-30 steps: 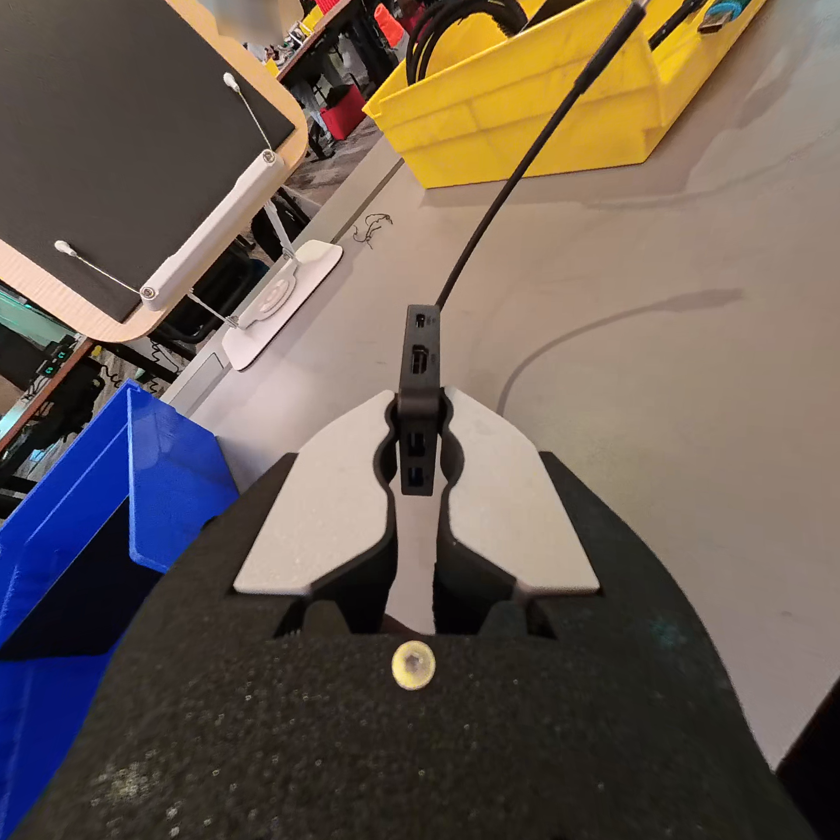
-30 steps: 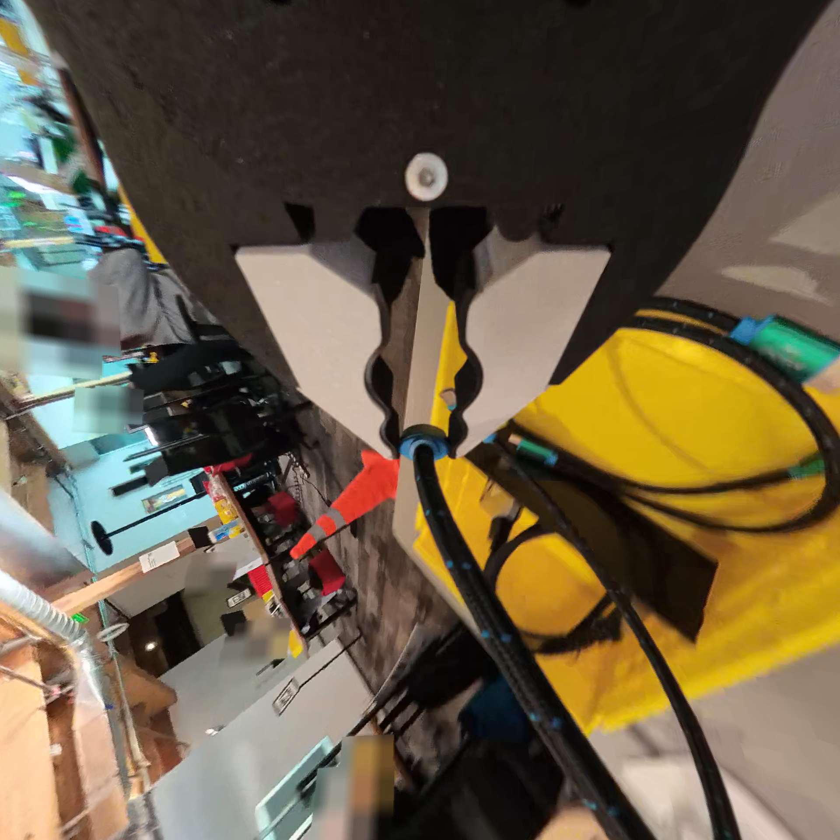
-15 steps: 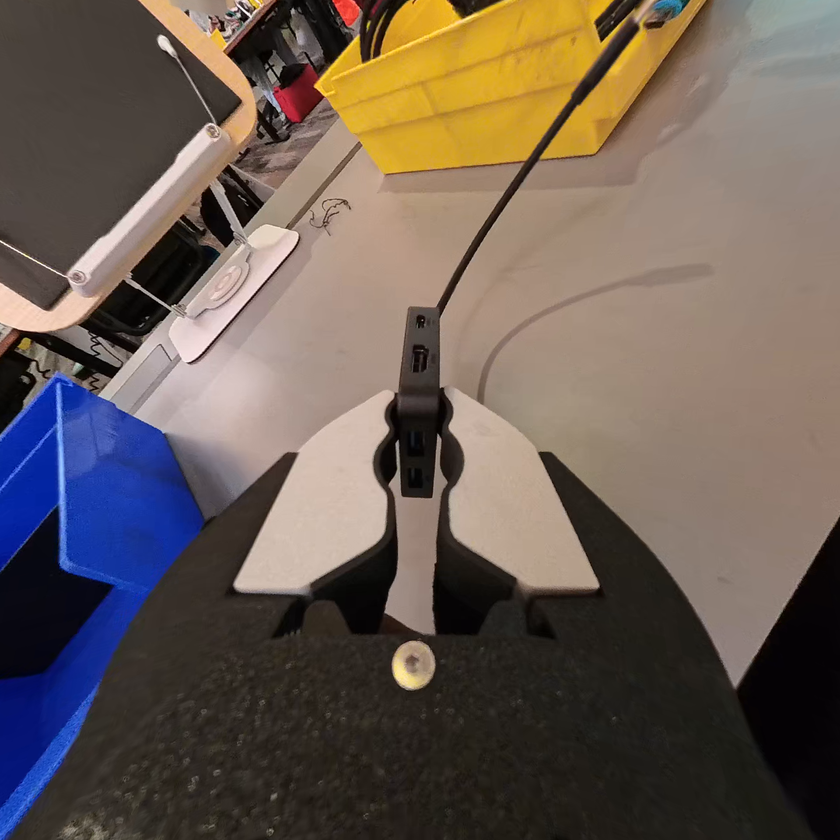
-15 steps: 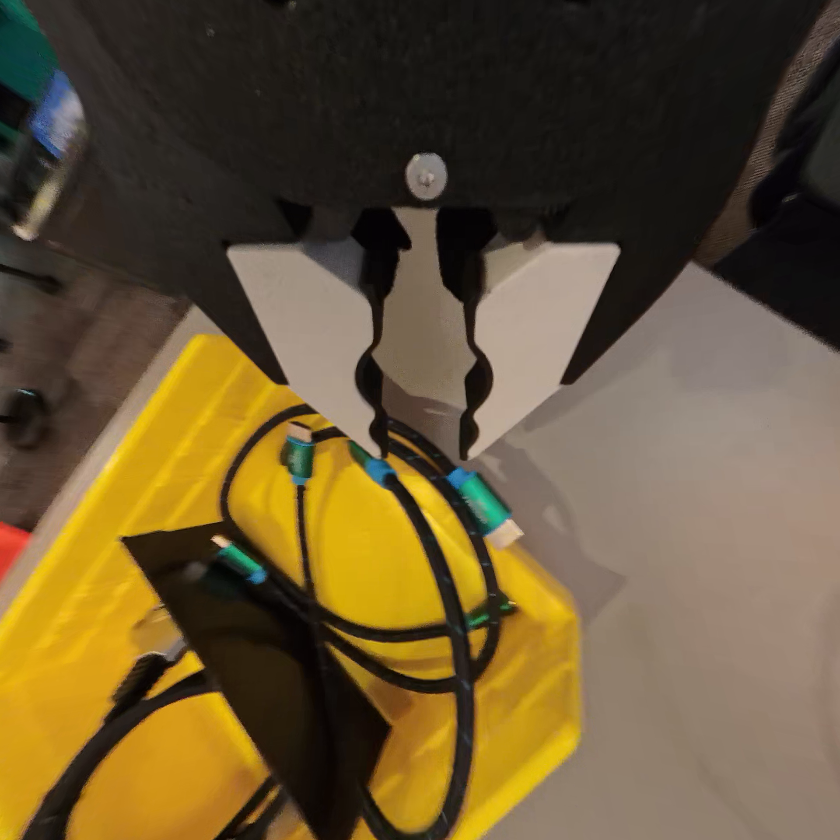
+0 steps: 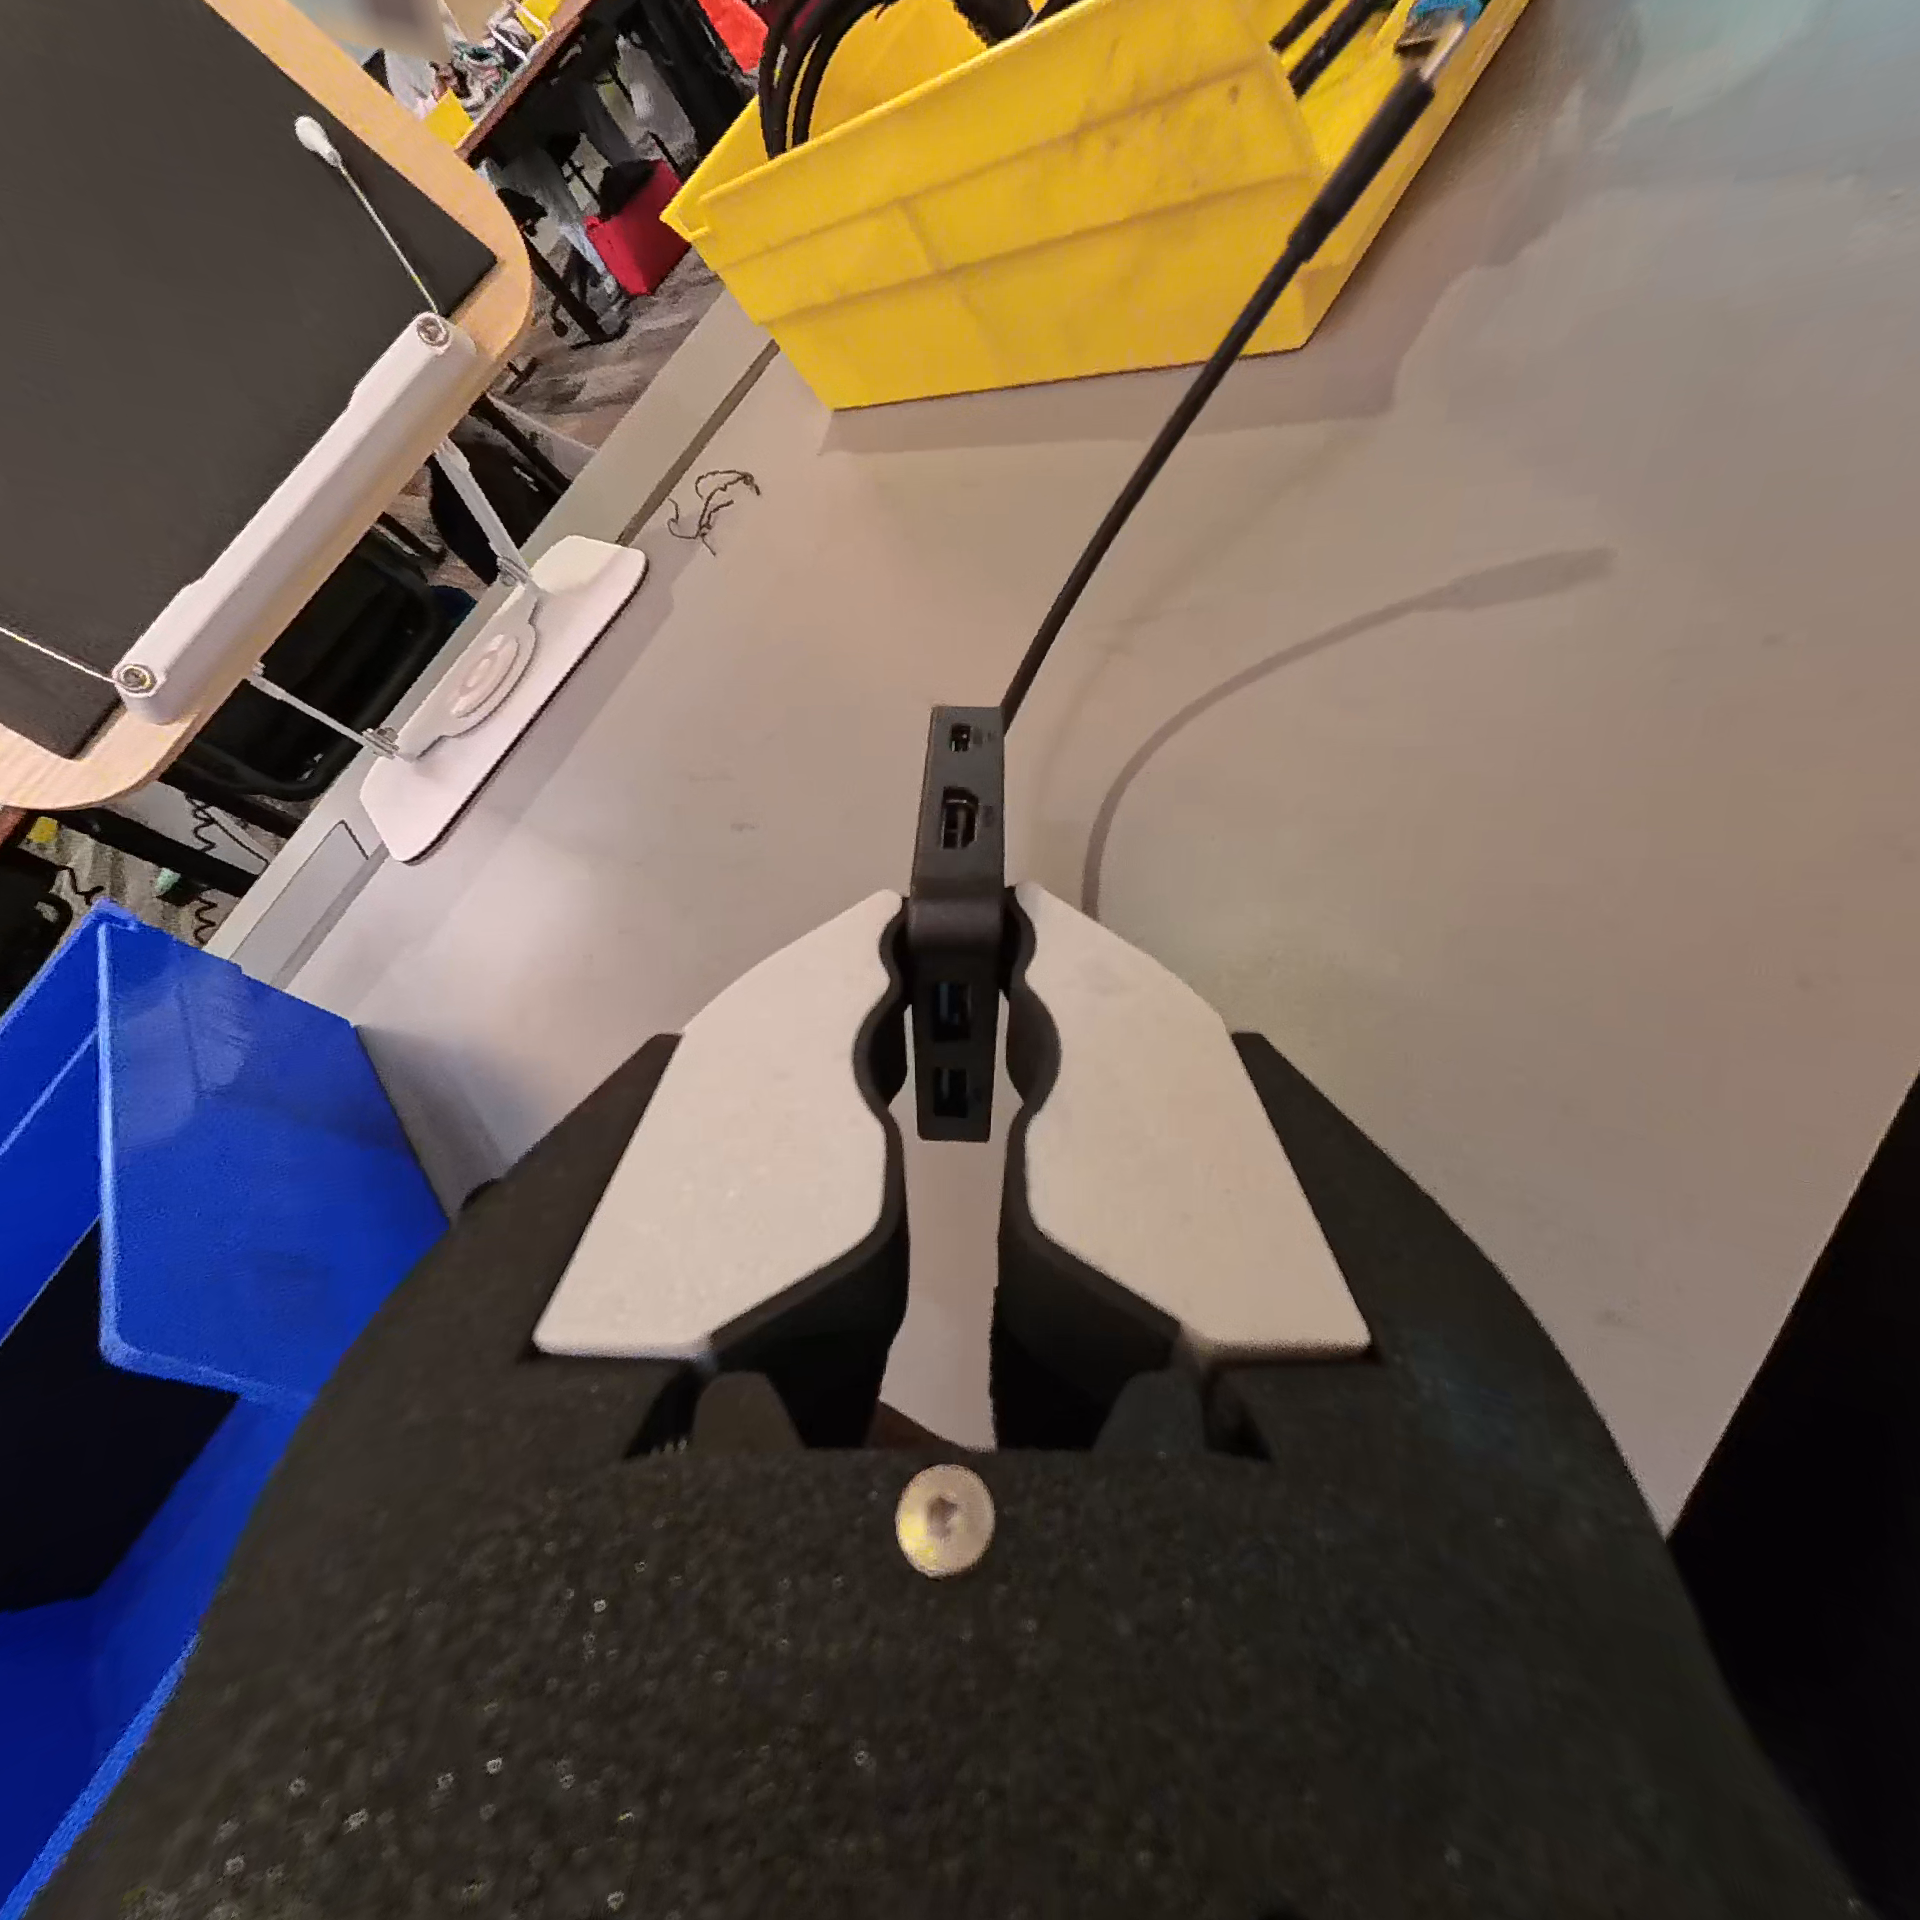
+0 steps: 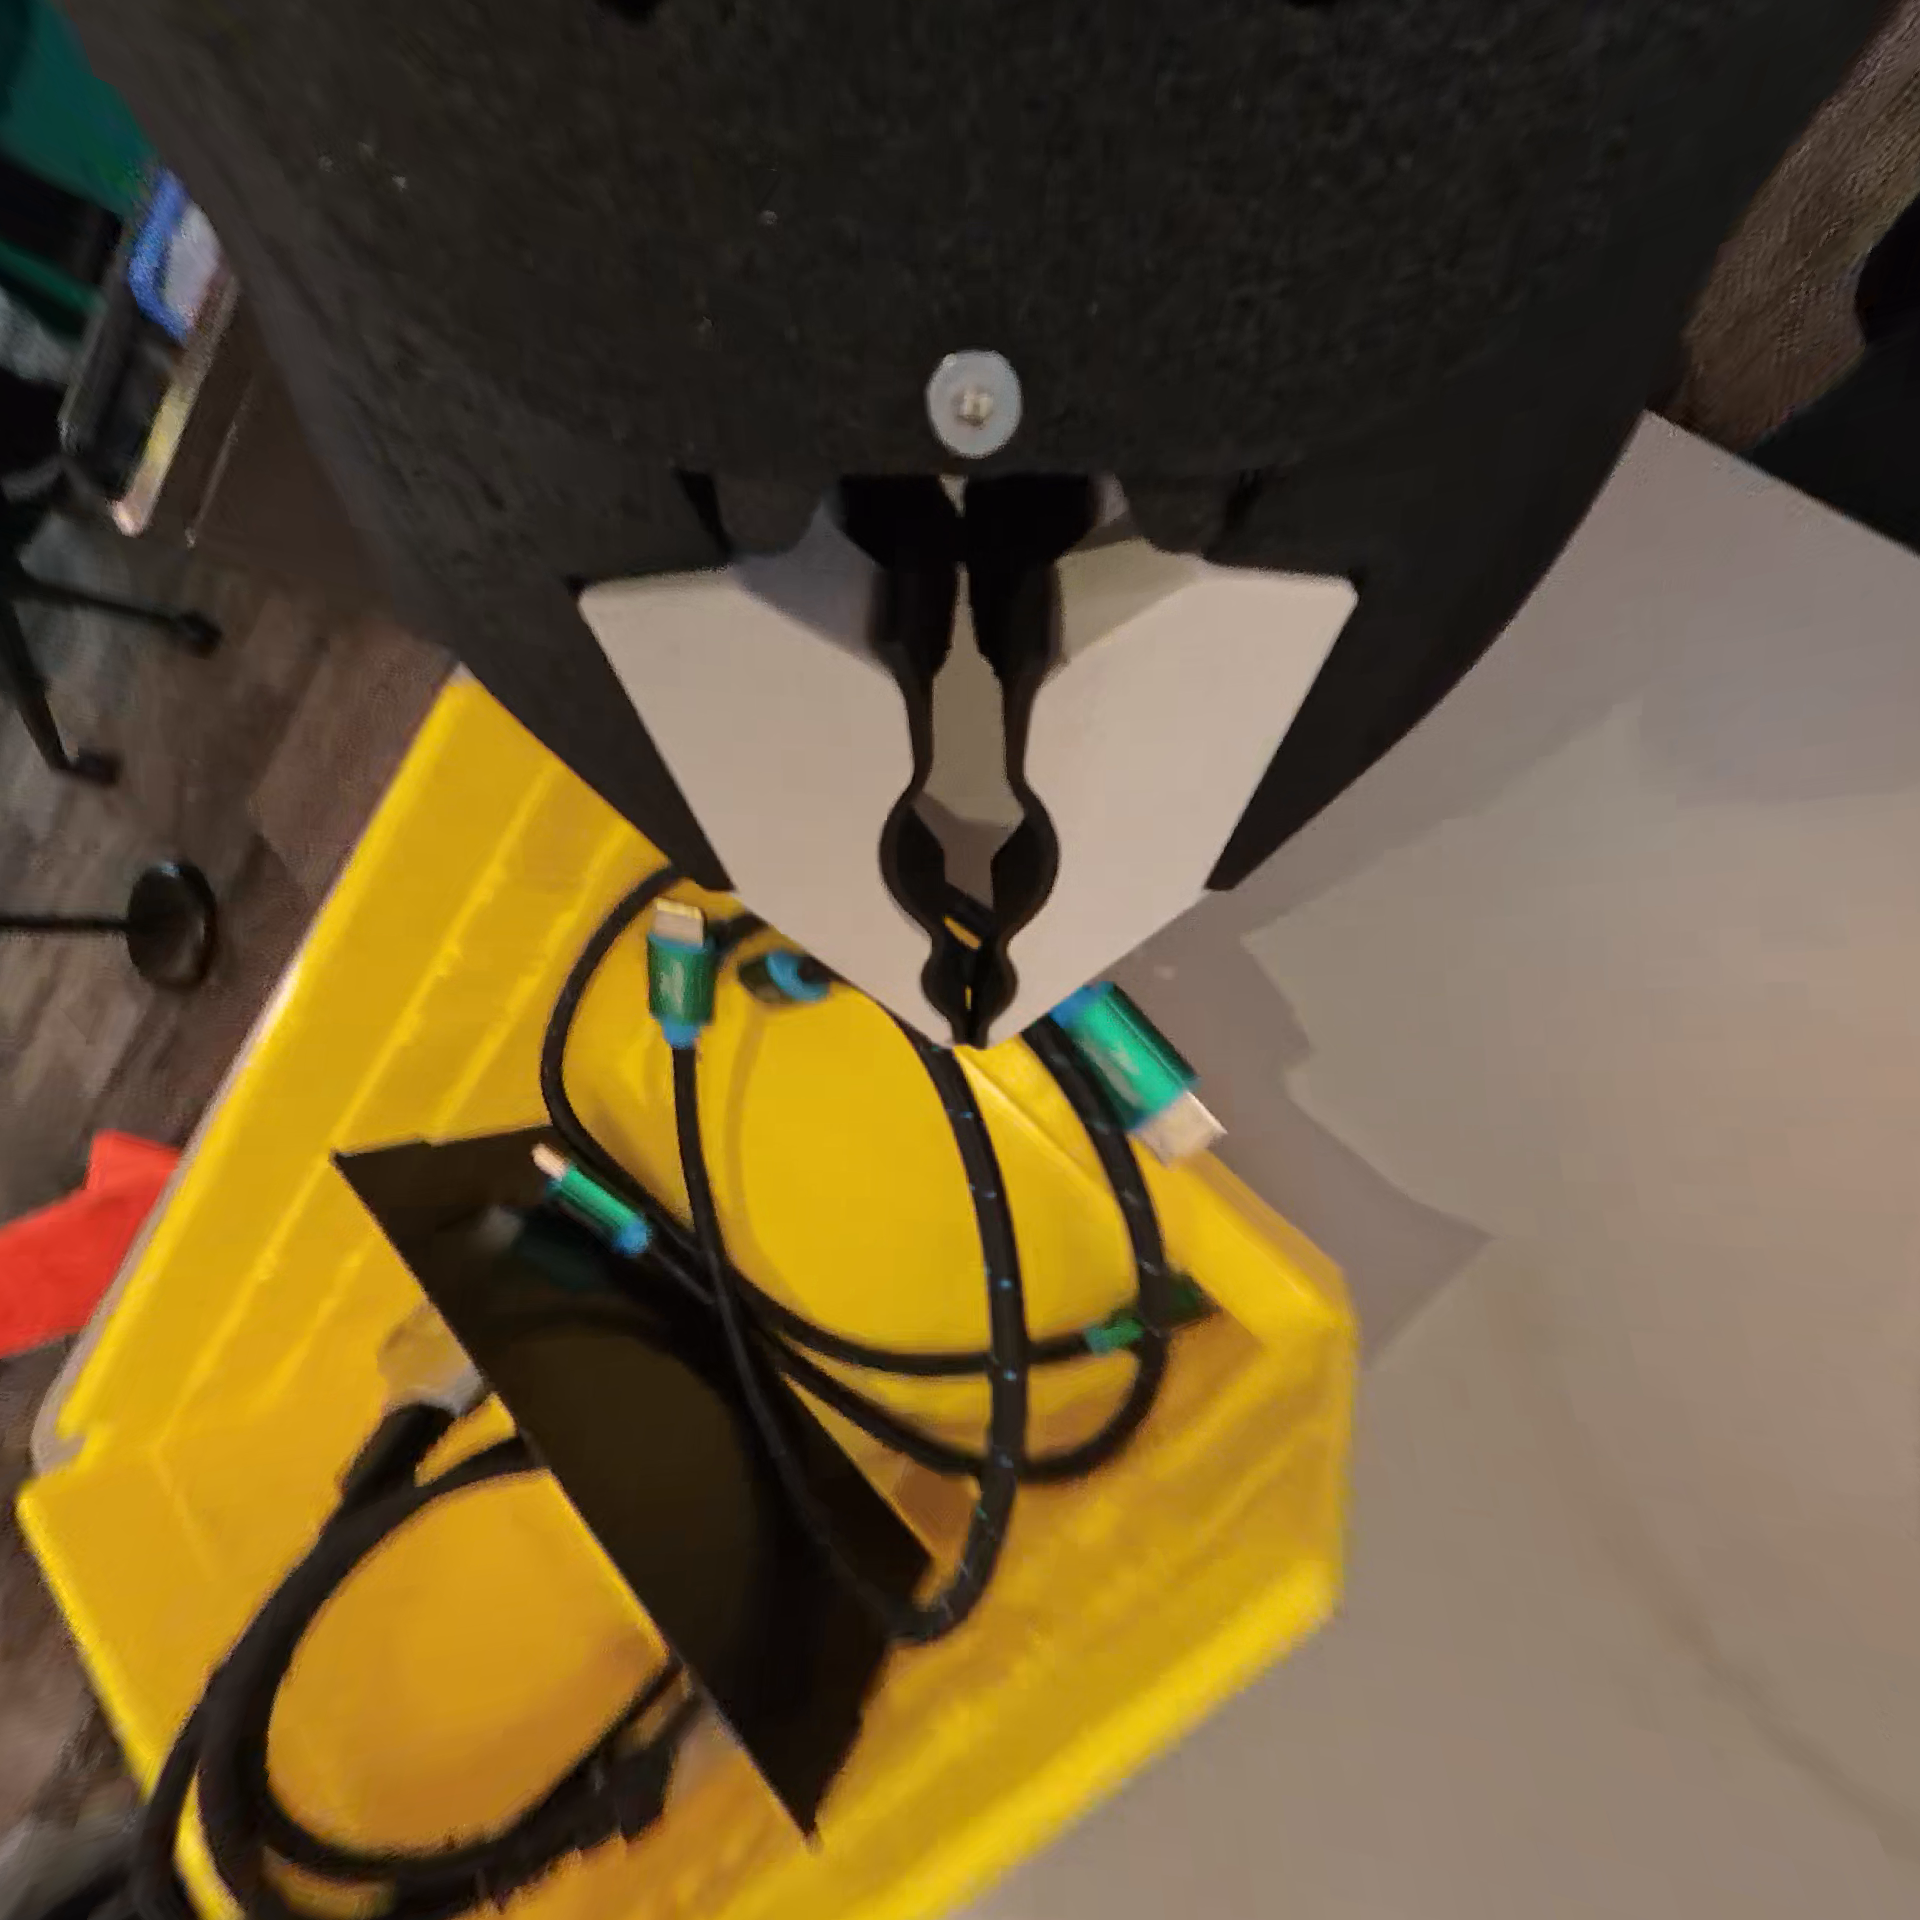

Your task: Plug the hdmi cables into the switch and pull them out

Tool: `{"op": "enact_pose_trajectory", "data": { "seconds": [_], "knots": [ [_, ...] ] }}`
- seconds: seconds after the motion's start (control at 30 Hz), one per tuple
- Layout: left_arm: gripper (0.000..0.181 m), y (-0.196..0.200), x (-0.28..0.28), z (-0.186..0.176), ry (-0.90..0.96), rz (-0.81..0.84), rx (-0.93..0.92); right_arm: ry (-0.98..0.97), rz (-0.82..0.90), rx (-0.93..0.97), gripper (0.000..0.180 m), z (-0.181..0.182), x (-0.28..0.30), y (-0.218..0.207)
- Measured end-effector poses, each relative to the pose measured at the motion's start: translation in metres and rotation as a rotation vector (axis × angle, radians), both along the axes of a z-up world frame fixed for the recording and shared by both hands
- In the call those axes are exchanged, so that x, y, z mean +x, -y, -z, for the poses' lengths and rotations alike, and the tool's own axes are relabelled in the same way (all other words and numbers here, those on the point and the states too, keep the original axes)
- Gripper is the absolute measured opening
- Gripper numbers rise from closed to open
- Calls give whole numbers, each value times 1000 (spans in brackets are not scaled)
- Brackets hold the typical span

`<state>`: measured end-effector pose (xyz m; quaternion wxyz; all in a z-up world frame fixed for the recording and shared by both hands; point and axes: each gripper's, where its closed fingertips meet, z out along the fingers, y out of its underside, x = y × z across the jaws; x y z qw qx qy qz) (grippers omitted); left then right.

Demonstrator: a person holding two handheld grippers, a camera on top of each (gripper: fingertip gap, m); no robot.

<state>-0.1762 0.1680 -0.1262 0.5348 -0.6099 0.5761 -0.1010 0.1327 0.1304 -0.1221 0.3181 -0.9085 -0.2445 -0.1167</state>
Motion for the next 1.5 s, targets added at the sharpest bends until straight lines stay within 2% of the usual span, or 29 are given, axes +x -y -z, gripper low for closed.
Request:
{"op": "enact_pose_trajectory", "data": {
  "seconds": [0.07, 0.2, 0.27, 0.33, 0.43, 0.57, 0.63, 0.7, 0.83, 0.87, 0.93, 1.1, 1.2, 1.33, 1.43, 1.5],
  "knots": [
    [14, 0, -1, 0, 5, -2, -7, -16, 31, -42, 0, 4, 10, 3],
    [14, -2, -2, -5, 59, -6, -52, -200, 24, 41, 1, -15, -13, -3],
    [14, -1, -2, -12, 146, 16, -137, -296, 4, 95, 10, -30, -34, -7],
    [14, 6, 2, -24, 295, 93, -300, -477, -79, 194, 24, -52, -80, -12],
    [14, 18, 1, -51, 538, 249, -540, -813, -303, 317, 37, -74, -171, -7],
    [14, 29, -11, -84, 778, 438, -787, -1202, -408, 320, 48, -68, -248, -2],
    [13, 31, -14, -89, 829, 477, -854, -1418, -435, 301, 49, -74, -274, 1],
    [13, 33, -14, -89, 839, 501, -916, -1541, -496, 218, 47, -81, -299, 8],
    [13, 33, -11, -80, 809, 492, -986, -1503, -505, 183, 41, -71, -320, 1],
    [13, 33, -10, -80, 815, 498, -1003, -1512, -510, 155, 35, -69, -323, 1],
    [13, 36, -10, -81, 826, 522, -1044, -1487, -505, 112, 13, -62, -325, 1],
    [32, 26, -13, -76, 806, 455, -992, -1377, -481, 190, 13, -68, -298, 0],
    [32, 20, -17, -70, 786, 417, -955, -1233, -384, 378, 13, -98, -237, -13],
    [27, 18, -15, -66, 788, 411, -984, -850, -63, 551, 13, -123, -103, -49],
    [25, 21, -10, -61, 756, 419, -990, -672, 177, 545, 13, -124, -3, -78],
    [23, 24, -5, -53, 708, 412, -983, -691, 264, 411, 12, -103, 35, -98]
  ]
}}
